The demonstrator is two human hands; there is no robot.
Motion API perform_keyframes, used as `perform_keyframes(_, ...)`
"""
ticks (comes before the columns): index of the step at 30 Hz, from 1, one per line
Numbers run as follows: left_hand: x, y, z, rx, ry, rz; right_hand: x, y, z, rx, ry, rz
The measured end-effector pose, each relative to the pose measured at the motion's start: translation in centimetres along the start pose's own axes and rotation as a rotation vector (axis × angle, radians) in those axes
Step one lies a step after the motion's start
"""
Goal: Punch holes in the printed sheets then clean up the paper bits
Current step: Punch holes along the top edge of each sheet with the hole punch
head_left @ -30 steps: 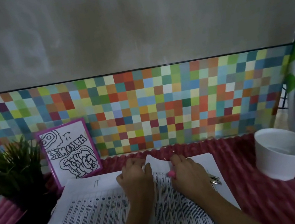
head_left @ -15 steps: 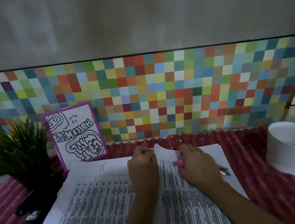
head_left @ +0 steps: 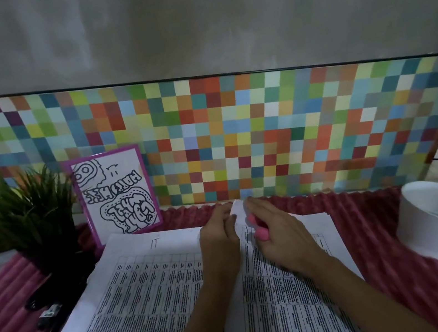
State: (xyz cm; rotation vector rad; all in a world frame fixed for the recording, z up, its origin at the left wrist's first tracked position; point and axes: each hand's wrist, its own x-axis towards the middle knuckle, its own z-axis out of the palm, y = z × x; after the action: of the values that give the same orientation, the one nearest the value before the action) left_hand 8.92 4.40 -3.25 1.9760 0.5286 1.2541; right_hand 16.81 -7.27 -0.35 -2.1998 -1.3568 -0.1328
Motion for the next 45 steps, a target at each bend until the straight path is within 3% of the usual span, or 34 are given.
perform_keyframes(3, 0.1, -0.2, -0.1, -0.035, 0.016, -0.01, 0.3, 0.1, 0.2, 0.048, 0.031, -0.033)
perform_keyframes(9, 0.3, 0.3, -0.3, -0.293, -0.033, -0.234, 0.7, -0.2, -0.4, 0.172, 0.081, -0.03)
perform_keyframes(14, 0.1, 0.3, -0.3, -0.338, -0.004, -0.277, 1.0, -0.6, -0.5, 0.21, 0.132, -0.024)
perform_keyframes(27, -0.1, 0.4, -0.4, -0.419, 0.024, -0.231, 0.8, -1.2, -0.1, 0.183, 0.243, -0.054)
perform_keyframes(37, -0.2, -0.5, 1.1, -0.176, -0.006, 0.048, 2.0, -1.6, -1.2, 0.33, 0.311, -0.011)
perform_keyframes(40, 0.0, 0.0, 0.9, -0.224, -0.002, 0.034, 1.6, -2.1, -1.1, 0.312, 0.309, -0.045)
perform_keyframes(45, -0.2, 0.6, 0.5, -0.382, -0.138, -0.096, 1.2, -2.9, -1.2, 0.317, 0.288, -0.047)
